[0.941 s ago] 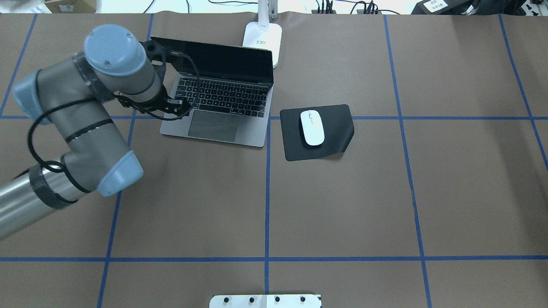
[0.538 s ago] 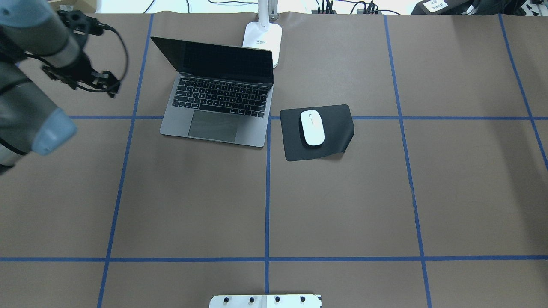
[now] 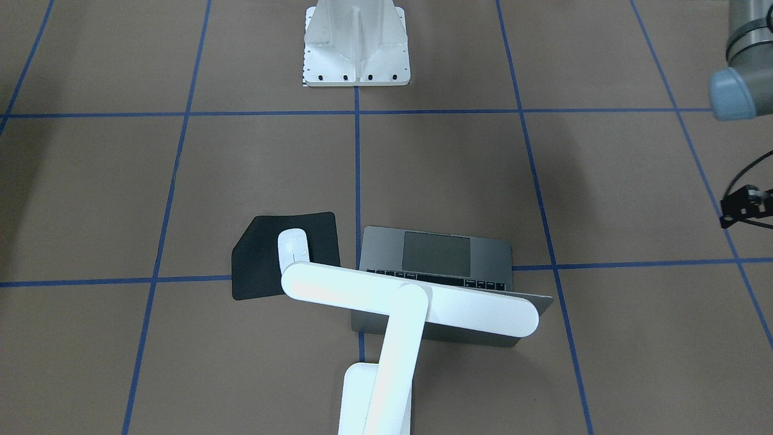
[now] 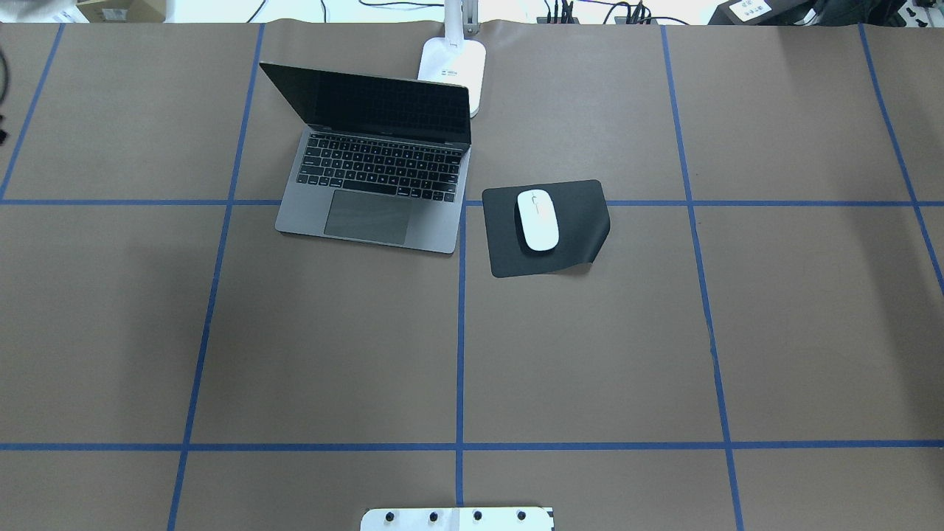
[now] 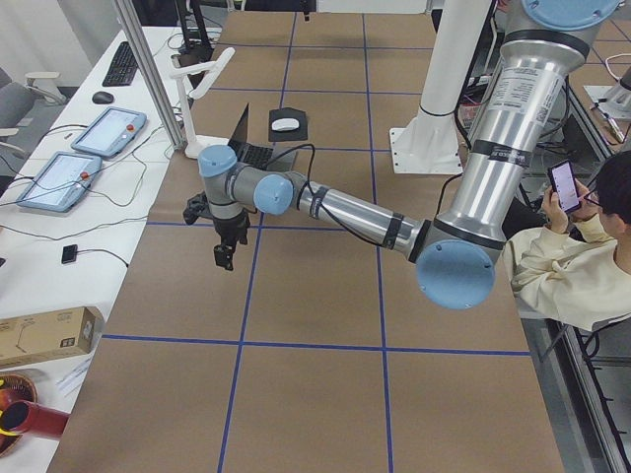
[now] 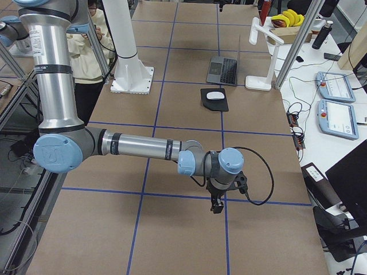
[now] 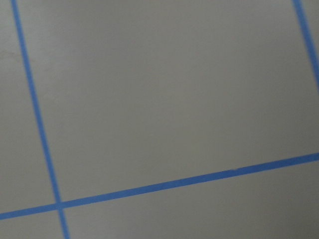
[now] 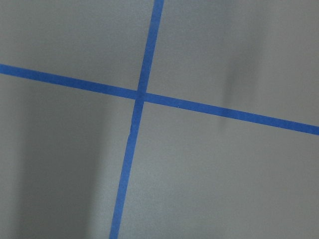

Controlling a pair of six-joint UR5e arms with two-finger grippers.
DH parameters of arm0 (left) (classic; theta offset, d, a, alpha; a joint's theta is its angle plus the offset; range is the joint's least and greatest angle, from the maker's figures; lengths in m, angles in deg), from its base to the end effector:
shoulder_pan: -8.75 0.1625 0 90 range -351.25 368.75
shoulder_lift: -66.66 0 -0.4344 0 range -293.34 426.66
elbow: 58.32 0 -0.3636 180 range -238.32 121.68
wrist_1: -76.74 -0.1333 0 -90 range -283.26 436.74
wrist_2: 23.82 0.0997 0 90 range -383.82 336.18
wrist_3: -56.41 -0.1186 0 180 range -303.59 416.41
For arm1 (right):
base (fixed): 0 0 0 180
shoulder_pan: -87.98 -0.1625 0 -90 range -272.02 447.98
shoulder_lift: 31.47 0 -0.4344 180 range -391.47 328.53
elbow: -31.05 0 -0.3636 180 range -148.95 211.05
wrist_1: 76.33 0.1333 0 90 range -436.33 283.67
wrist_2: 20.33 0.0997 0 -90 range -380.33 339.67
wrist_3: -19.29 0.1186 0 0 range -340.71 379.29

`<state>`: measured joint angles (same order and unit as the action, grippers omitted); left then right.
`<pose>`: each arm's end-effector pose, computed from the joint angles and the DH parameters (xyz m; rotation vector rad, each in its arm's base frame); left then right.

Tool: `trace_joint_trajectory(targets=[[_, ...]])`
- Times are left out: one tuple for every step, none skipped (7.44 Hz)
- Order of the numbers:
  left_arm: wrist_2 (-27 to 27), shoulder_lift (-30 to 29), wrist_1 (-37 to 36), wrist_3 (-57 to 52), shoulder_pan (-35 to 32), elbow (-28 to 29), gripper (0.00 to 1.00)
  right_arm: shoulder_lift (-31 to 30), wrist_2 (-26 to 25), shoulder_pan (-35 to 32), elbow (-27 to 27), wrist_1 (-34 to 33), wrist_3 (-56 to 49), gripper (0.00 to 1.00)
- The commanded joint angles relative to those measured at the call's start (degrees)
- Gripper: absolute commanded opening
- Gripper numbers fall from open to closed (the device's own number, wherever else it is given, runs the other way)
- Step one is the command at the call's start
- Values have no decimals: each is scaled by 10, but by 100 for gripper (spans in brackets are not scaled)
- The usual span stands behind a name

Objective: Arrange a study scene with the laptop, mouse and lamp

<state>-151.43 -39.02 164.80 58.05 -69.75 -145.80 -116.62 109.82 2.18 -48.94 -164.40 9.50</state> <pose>0.0574 -0.5879 0.5707 0.1129 0.6730 0.2296 0.0205 -0.4961 0.7242 -0.0199 -0.7038 -0.2143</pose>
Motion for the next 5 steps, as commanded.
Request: trace_joint_trajectory(targets=[[-15,10,4,-123,-80,75,99,0,0,-2,-1,0,-1,100],[-15,19,18,-149,-101,98,99,0,0,-3,-1,0,-1,100],[-15,23,40,-170,-118,130,99,0,0,-4,0,0,-1,100],[-15,25,58,-192,-137,163,99,-1,0,-4,-1,0,-1,100],[-15,25,62,-192,-139,167,99,-1,2,-7,-1,0,-1,100]])
